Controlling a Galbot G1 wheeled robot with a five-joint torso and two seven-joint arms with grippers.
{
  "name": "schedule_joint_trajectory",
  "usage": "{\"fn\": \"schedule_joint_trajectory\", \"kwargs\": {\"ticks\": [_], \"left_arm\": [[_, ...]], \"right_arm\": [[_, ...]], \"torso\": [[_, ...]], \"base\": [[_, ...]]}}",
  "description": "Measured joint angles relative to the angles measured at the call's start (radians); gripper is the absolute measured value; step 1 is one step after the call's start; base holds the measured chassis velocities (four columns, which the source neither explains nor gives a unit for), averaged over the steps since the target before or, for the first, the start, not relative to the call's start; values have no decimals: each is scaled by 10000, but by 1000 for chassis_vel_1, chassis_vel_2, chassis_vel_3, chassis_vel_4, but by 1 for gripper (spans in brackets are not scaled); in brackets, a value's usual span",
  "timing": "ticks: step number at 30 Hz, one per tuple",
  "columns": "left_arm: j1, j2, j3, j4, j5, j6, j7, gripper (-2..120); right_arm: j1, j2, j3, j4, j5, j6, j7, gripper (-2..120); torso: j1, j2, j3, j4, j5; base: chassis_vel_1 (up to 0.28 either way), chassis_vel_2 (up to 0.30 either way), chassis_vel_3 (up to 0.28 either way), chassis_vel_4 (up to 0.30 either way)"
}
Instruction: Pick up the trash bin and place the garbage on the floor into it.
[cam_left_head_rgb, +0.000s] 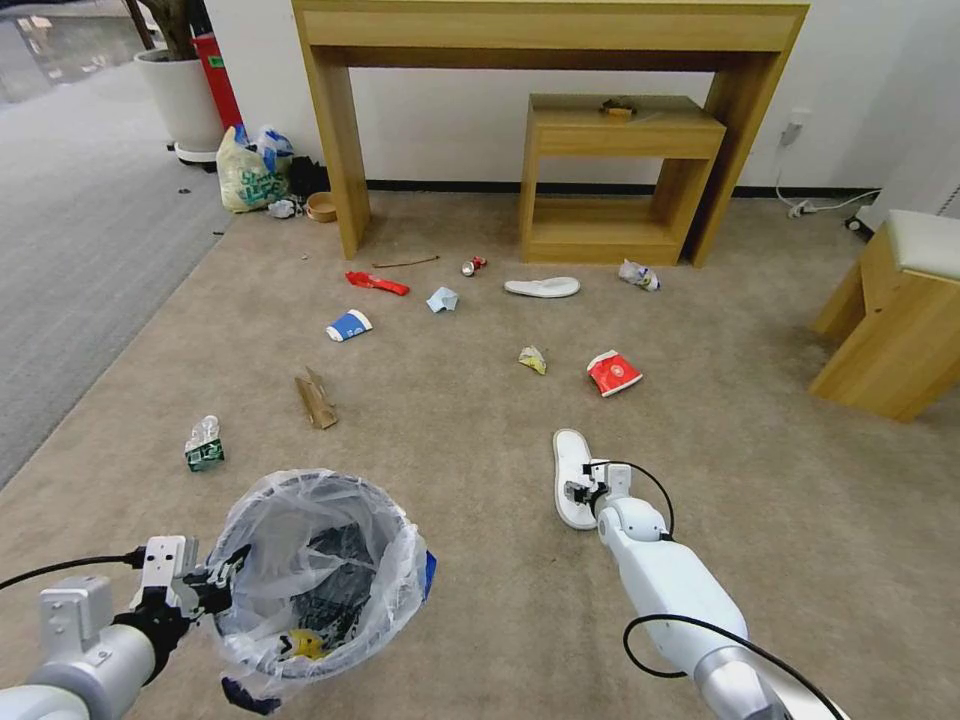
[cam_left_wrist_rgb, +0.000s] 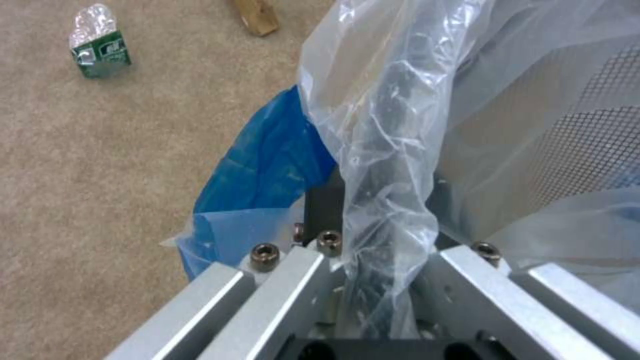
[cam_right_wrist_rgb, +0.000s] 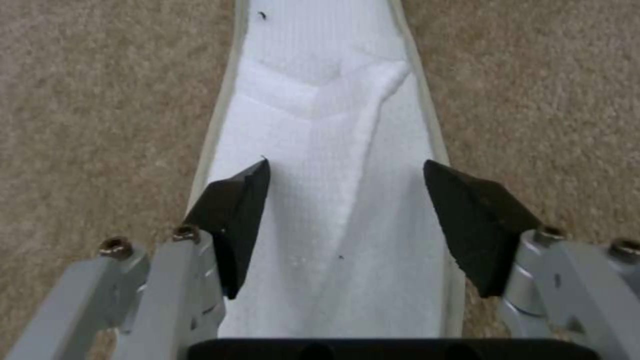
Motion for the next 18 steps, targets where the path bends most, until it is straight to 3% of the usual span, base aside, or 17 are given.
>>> {"fn": "schedule_joint_trajectory", "kwargs": {"ticks": [11,14,18], "left_arm": [[120,-51,73,-8,110,0,192,0],[184,-58,46,-52,105,1,264,0],[186,-59,46,-58,107,0,272,0]], "right_arm": [[102,9,33,-359,90,110,-174,37],[154,59,68,-485,68,171,-241,22],[181,92,85,-559,46,203,-279,11]], "torso": [[1,0,0,0,-1],[0,0,-1,1,0],[0,1,0,1,0]], "base": [[0,0,0,0],[0,0,0,0],[0,0,0,0]]}}
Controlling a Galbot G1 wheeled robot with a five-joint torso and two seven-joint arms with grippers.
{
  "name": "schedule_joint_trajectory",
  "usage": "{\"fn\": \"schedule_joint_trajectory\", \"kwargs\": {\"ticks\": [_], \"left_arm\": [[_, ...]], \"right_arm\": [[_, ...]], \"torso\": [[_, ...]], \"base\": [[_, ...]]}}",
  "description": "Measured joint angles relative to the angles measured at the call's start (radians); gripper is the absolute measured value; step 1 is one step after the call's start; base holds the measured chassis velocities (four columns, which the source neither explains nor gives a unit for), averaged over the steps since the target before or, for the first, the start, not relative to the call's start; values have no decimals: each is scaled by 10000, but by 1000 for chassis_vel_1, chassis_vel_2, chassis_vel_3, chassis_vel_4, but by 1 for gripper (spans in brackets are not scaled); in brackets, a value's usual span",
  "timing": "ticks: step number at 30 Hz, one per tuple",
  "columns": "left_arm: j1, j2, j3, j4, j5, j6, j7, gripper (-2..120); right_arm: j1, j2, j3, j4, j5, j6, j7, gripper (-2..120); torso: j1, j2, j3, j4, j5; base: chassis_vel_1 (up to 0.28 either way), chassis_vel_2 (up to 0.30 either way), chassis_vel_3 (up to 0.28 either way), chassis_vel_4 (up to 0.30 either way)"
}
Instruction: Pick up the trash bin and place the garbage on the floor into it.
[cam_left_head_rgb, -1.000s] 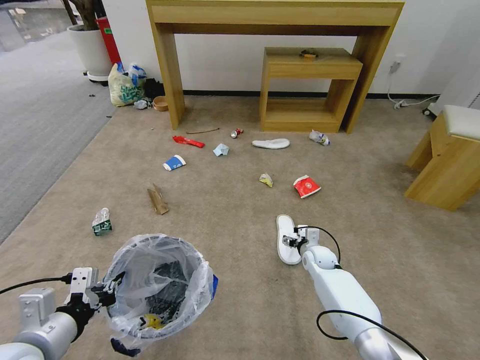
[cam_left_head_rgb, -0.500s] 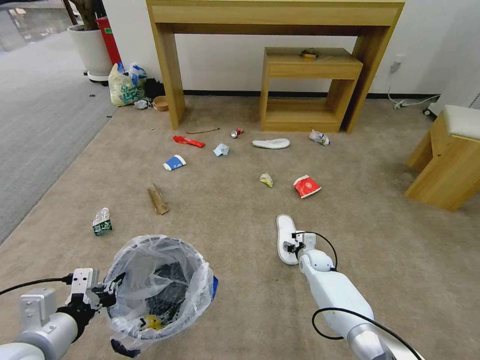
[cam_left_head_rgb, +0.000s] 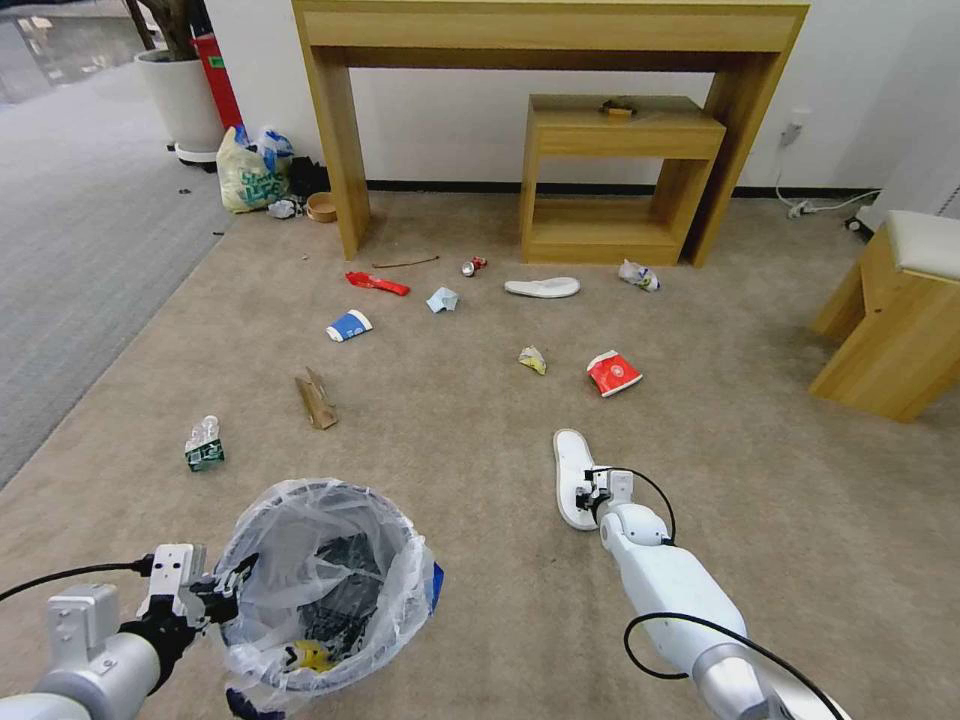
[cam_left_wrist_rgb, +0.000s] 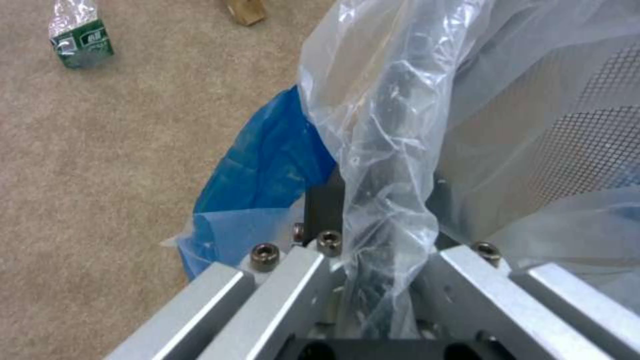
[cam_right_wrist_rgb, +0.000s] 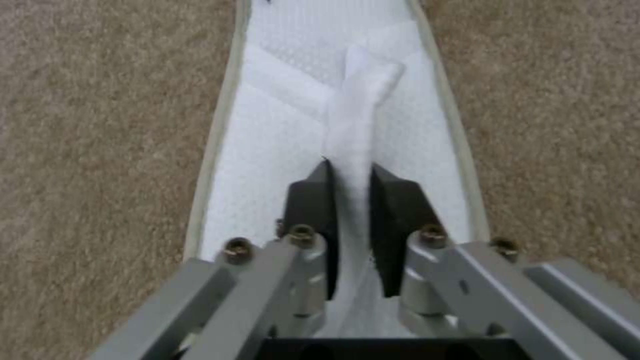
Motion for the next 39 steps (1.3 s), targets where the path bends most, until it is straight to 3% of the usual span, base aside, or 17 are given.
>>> {"fn": "schedule_joint_trajectory", "kwargs": {"ticks": [15,25,33,36,39], "left_arm": [[3,57,-25,-18,1,0,33,0],[-7,99,-53,-70,-48,0,21,0],[-94,139,-90,-84,-207,1,-115,0],[-152,159,-70,-75,-220,0,-132,0],[-179,178,-54,-75,-224,1,-147,0]], "right_arm": [[-33,29,194,45,-265,304,-7,0],[-258,-54,291,460,-252,432,1,0],[-1093,-775,-23,3081,-99,515,5,0],[-1463,-1317,-245,4836,25,515,-78,0],[-1598,-1524,-292,5502,47,522,-122,0]], "torso": [[0,-1,0,-2,0],[0,-1,1,-1,0],[-1,-1,0,-1,-1],[-1,0,0,0,-2],[0,-1,0,0,1]], "base": [[0,0,0,0],[0,0,0,0],[0,0,0,0],[0,0,0,0],[0,0,0,0]]}}
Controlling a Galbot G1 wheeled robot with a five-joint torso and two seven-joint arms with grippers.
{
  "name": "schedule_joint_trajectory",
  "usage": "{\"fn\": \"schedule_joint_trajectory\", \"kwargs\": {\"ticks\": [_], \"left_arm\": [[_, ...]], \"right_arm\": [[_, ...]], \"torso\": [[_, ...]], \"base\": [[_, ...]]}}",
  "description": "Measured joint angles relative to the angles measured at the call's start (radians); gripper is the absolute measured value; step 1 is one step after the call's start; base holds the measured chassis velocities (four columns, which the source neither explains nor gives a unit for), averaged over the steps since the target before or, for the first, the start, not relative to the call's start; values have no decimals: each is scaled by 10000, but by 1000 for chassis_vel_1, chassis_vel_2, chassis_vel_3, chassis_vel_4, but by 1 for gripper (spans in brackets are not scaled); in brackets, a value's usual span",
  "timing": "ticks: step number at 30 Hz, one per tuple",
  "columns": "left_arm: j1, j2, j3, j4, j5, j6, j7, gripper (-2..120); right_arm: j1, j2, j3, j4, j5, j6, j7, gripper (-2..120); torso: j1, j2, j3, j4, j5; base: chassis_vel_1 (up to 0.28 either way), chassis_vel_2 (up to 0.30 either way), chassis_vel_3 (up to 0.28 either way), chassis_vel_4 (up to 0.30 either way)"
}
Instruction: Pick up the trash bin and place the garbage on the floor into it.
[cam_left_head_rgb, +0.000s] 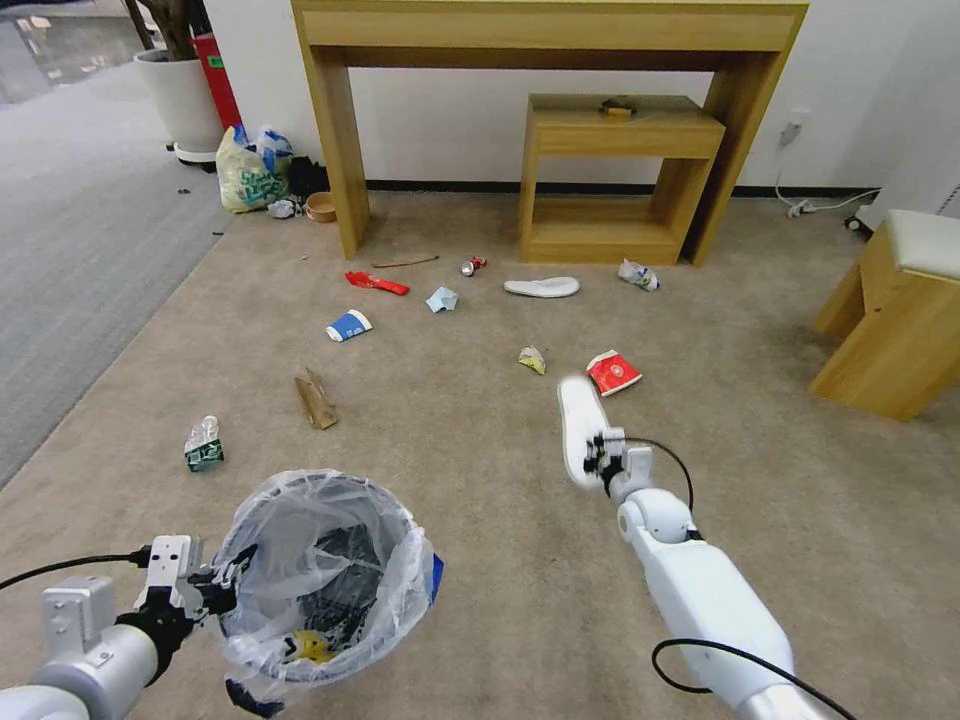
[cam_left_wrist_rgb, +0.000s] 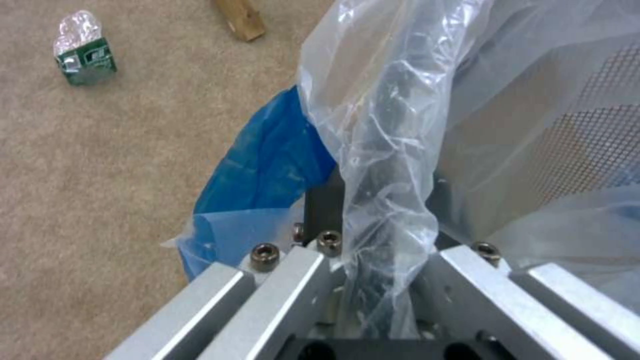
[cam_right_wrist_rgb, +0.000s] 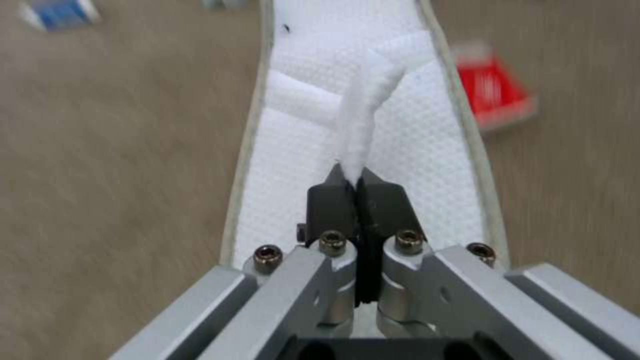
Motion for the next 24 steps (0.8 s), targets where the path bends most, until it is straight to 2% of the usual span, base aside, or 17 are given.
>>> {"fn": "schedule_joint_trajectory", "kwargs": {"ticks": [1,2,4,6,8,9,12,13,15,16,19,20,23,24], "left_arm": [[-62,43,30,0,-24,0,-35,0],[-62,43,30,0,-24,0,-35,0],[-191,134,97,47,-71,0,-169,0],[-221,161,114,63,-73,0,-201,0],[-332,253,173,140,-118,0,-344,0],[-332,253,173,140,-118,0,-344,0],[-431,405,216,299,-205,0,-485,0],[-431,405,216,299,-205,0,-485,0],[-509,544,281,454,-235,0,-578,0],[-509,544,281,454,-235,0,-578,0],[-619,737,357,614,-433,0,-736,0],[-619,737,357,614,-433,0,-736,0],[-680,914,431,715,-648,0,-858,0],[-680,914,431,715,-648,0,-858,0]], "right_arm": [[-124,-247,-52,747,25,31,-71,0],[-124,-247,-52,747,25,31,-71,0],[-199,-705,-197,1842,295,12,-223,0],[-189,-791,-242,2092,379,7,-281,0],[94,-1216,-638,3086,796,221,-576,0],[94,-1216,-638,3086,796,221,-576,0],[910,-1594,-1601,4138,1401,526,-986,0],[910,-1594,-1601,4138,1401,526,-986,0],[1608,-1564,-2451,4534,1907,556,-1115,0],[1608,-1564,-2451,4534,1907,556,-1115,0],[2559,-1186,-3811,5005,2930,472,-1125,0],[2559,-1186,-3811,5005,2930,472,-1125,0],[3245,-837,-5019,5564,4194,157,-946,0],[3245,-837,-5019,5564,4194,157,-946,0]], "torso": [[0,0,-1,0,0],[0,0,-1,0,0],[0,-1,1,-3,0],[0,0,0,-4,1],[0,0,0,-1,-2],[0,0,0,-1,-2],[0,0,0,0,-1],[0,0,0,0,-1],[0,0,0,-1,-5],[0,0,0,-1,-5],[0,0,0,4,-3],[0,0,0,4,-3],[0,0,0,4,-5],[0,0,0,4,-5]], "base": [[0,0,0,0],[0,0,0,0],[0,0,0,0],[0,0,0,0],[0,0,0,0],[0,0,0,0],[0,0,0,0],[0,0,0,0],[0,0,0,0],[0,0,0,0],[0,0,0,0],[0,0,0,0],[0,0,0,0],[0,0,0,0]]}}
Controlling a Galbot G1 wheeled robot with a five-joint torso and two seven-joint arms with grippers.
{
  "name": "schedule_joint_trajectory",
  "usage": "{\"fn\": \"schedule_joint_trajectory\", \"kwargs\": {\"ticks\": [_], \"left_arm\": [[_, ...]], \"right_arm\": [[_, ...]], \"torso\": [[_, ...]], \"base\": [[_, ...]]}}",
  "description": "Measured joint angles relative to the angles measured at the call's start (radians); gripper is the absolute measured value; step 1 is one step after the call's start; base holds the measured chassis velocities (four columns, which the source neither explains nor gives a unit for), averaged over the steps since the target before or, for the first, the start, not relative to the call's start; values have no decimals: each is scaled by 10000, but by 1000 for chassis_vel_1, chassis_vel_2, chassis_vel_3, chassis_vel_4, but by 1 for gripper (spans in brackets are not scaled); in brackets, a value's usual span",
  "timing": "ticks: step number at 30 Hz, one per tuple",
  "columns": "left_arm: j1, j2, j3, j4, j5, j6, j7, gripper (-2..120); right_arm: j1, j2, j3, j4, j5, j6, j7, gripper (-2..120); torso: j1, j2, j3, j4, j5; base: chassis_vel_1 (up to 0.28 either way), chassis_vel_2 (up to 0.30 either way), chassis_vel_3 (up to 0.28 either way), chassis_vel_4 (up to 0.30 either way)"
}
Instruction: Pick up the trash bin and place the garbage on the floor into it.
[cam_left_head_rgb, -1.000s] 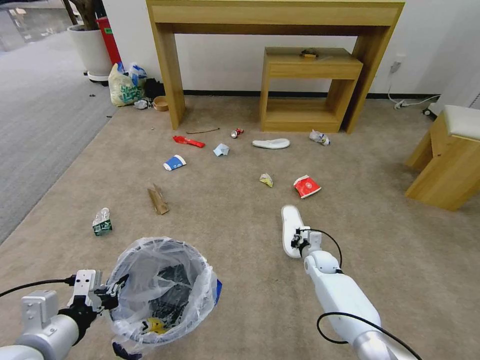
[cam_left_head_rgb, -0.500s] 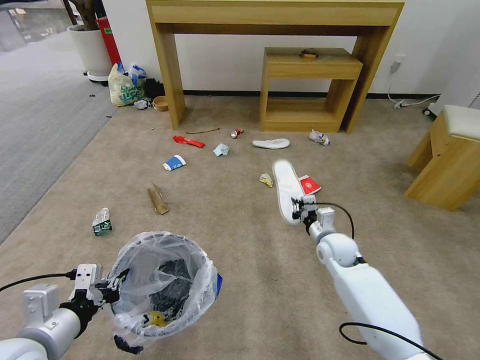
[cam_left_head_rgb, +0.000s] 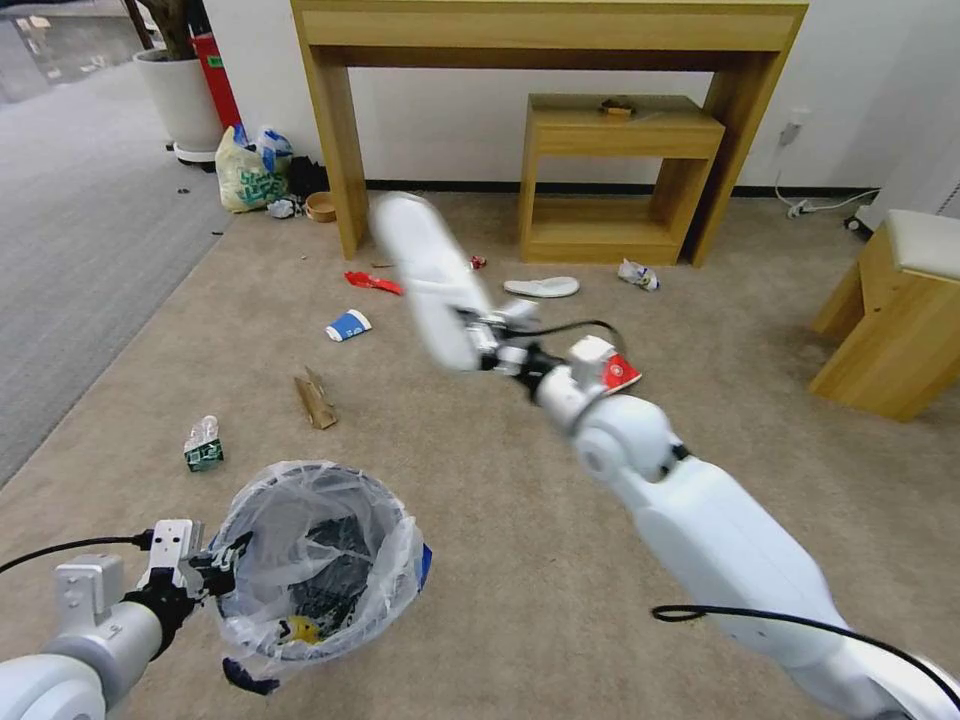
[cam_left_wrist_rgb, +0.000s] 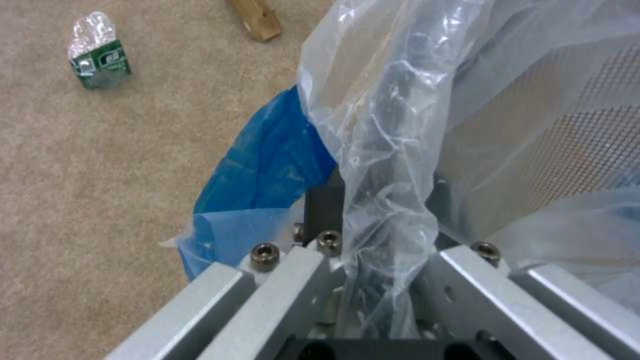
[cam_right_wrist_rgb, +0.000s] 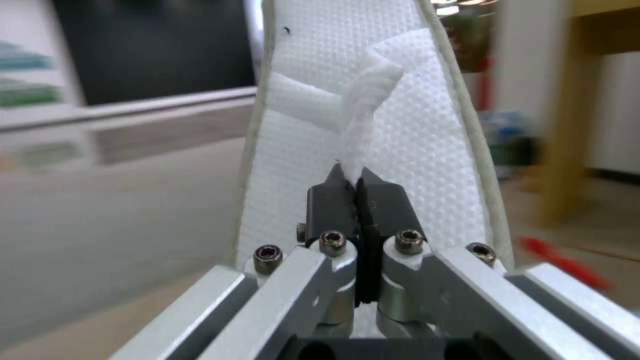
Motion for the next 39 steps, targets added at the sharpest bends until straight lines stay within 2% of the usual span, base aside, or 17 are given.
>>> {"fn": "schedule_joint_trajectory", "kwargs": {"ticks": [3,4,7,15,32,35,36,39], "left_arm": [[-64,254,110,147,-398,0,-184,0],[-64,254,110,147,-398,0,-184,0],[-341,499,156,454,-932,0,-585,0],[-874,939,175,715,-2178,0,-1453,0],[-930,1199,151,880,-2502,0,-1482,0],[-954,1241,151,941,-2515,0,-1441,0],[-954,1241,151,941,-2515,0,-1441,0],[-998,1300,163,980,-2579,0,-1436,0]], "right_arm": [[288,195,-1224,546,801,-212,268,0],[288,195,-1224,546,801,-212,268,0],[226,214,-2092,836,916,-267,303,0],[-339,588,-3002,521,295,-256,300,0],[-854,833,-3047,-750,-1105,19,66,0],[-999,883,-3078,-812,-1178,36,368,10],[-999,883,-3078,-812,-1178,36,368,10],[-1129,888,-3101,-827,-1320,46,512,25]], "torso": [[0,0,0,-2,1],[0,0,0,-2,1],[0,0,0,-4,0],[0,0,0,-4,2],[0,0,0,-4,3],[0,0,0,-3,3],[0,0,0,-3,3],[0,0,0,-4,3]], "base": [[0,0,0,0],[0,0,0,0],[0,0,0,0],[0,0,0,0],[0,0,0,0],[0,0,0,0],[0,0,0,0],[0,0,0,0]]}}
